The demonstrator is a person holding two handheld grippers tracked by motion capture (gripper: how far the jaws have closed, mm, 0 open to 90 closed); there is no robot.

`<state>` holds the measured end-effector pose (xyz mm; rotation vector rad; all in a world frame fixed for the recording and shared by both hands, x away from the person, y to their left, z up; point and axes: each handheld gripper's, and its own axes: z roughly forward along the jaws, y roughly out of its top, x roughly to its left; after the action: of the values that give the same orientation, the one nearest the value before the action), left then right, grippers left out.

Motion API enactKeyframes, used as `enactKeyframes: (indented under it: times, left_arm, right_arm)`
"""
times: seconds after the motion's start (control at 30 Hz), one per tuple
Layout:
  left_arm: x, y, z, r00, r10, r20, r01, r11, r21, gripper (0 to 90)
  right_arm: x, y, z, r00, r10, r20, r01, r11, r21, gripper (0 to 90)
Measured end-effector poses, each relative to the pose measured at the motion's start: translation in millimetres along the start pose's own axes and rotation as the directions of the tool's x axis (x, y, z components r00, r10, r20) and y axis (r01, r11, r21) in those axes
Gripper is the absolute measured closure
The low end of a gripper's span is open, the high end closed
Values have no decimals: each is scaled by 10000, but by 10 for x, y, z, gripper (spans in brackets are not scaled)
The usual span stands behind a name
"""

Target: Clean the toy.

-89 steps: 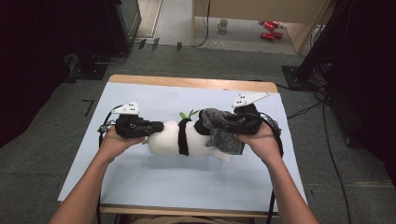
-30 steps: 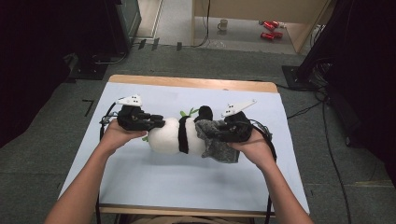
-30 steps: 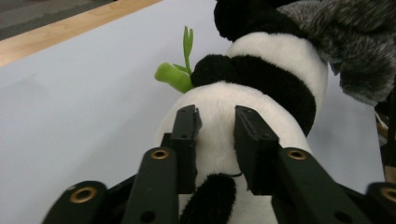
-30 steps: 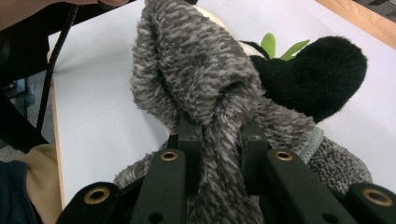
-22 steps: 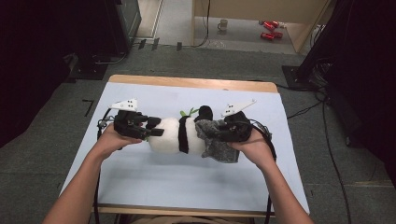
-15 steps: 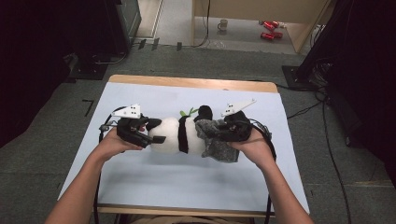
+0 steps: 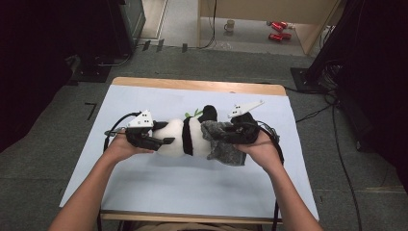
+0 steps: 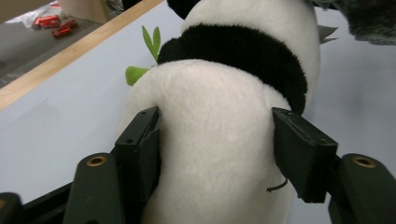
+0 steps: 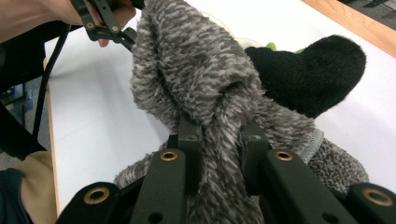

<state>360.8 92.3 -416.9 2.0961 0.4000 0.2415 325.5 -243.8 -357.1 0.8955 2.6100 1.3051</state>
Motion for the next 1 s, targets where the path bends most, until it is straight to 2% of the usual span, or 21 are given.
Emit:
enactKeyframes:
  times: [0.07,0.23,0.3,0.4,0.5,0.57,0.6,0.67,0.73,0.77,0.83,0.9,0.97,1.0]
  left_arm:
    - [3,5,9,9997,-67,-225,67,10000,3,391]
    - [37,-39,4,9957,-612,-701,591,9978,-311,454]
    - [30,-49,4,9949,-649,-770,621,9974,-376,489]
    - [4,-26,5,9943,-514,-935,499,9986,-186,558]
    - [15,0,-4,9946,-767,-694,766,9971,-37,641]
    - [39,22,-23,9895,-1423,-236,1423,9898,-16,683]
    - [45,32,-32,9874,-1575,-117,1576,9875,16,710]
    - [61,54,-51,9765,-2132,307,2131,9770,75,735]
    - [90,71,-71,9579,-2794,655,2795,9601,76,753]
    - [113,82,-97,9418,-3235,913,3252,9456,-37,758]
    - [128,104,-125,9179,-3727,1365,3771,9262,-69,763]
    - [121,132,-130,9037,-3954,1644,4001,9164,48,763]
    - [108,167,-92,8864,-4305,1702,4285,9021,500,761]
    - [89,181,-51,8903,-4309,1474,4247,9024,733,759]
  right_arm:
    - [-9,2,4,10000,36,28,-36,10000,-35,771]
    - [-31,5,8,9999,102,69,-102,9999,-44,772]
    - [-37,6,11,9999,89,60,-89,9999,-69,772]
    - [-37,18,15,9999,144,90,-143,9999,-89,772]
    - [-25,50,28,9999,166,49,-165,9998,-146,772]
    - [-10,86,36,9998,184,5,-184,9997,-173,772]
    - [6,116,42,9999,153,-24,-153,9996,-235,772]
    - [46,174,35,10000,43,-76,-45,9995,-326,772]
    - [102,256,21,9998,-159,-153,152,9988,-472,772]
    - [118,289,15,9996,-244,-142,237,9985,-493,772]
    - [171,381,13,9991,-390,-189,379,9977,-557,772]
    - [202,441,28,9984,-509,-242,493,9969,-617,772]
    - [230,496,70,9981,-543,-292,524,9967,-614,772]
    - [240,518,104,9979,-550,-339,529,9967,-611,772]
